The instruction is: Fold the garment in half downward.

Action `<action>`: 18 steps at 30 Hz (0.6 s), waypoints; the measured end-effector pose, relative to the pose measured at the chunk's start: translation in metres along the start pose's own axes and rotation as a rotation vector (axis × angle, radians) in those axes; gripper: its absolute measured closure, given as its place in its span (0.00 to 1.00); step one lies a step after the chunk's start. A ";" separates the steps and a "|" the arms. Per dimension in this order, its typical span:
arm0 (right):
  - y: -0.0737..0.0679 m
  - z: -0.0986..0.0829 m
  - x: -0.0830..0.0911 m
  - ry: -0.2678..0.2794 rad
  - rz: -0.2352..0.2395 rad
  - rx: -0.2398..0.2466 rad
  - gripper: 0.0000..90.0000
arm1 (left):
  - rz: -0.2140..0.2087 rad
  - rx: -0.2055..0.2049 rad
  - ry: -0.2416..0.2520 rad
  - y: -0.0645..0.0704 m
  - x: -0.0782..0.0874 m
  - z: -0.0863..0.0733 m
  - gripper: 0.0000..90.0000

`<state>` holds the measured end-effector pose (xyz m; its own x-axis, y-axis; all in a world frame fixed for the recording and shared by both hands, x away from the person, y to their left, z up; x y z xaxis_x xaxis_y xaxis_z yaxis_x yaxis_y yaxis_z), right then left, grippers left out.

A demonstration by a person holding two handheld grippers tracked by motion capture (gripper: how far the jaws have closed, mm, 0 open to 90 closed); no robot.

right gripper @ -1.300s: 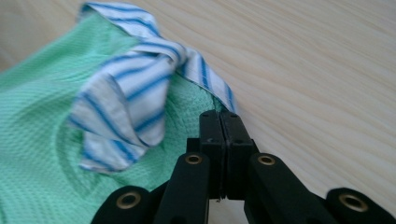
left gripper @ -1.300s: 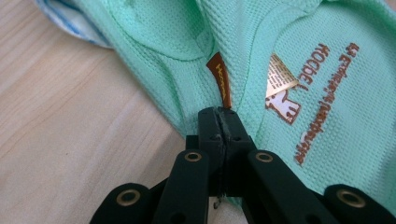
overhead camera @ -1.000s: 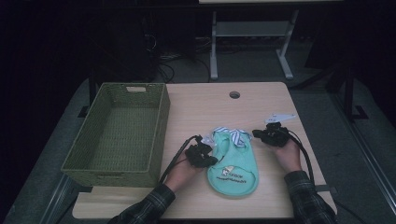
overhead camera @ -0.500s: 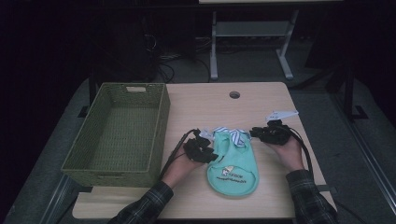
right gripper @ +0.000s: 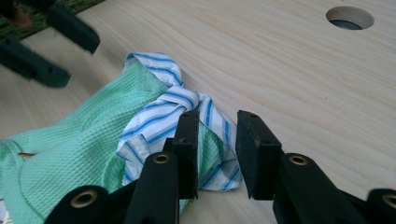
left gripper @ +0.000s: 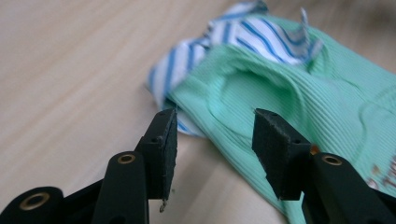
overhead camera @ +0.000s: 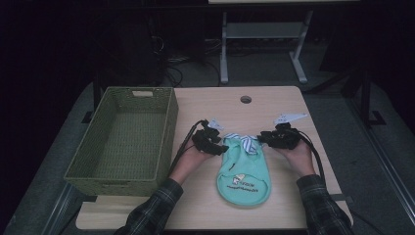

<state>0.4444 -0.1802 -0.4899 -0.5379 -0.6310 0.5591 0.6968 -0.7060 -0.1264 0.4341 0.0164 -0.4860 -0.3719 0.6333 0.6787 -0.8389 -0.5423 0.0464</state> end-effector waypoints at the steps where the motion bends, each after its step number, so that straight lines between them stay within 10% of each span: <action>1: 0.001 0.000 -0.001 -0.004 0.002 -0.001 0.76 | 0.001 -0.004 0.001 -0.003 0.000 0.002 0.54; 18: 0.009 -0.017 -0.025 -0.044 0.007 -0.073 0.72 | 0.027 -0.003 0.004 -0.028 -0.038 0.012 0.52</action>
<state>0.4563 -0.1767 -0.5184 -0.5106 -0.6223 0.5933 0.6633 -0.7242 -0.1886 0.4762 0.0011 -0.5041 -0.3955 0.6208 0.6769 -0.8298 -0.5575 0.0265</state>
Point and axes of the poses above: each handheld gripper's, and its own axes: x roughly backward along the jaws, z roughly out of its top, y roughly to its right, the point moved 8 cm from there along -x, roughly forward along the jaws, and after that the axes turned 5 degrees about y, right-handed, at the moved point
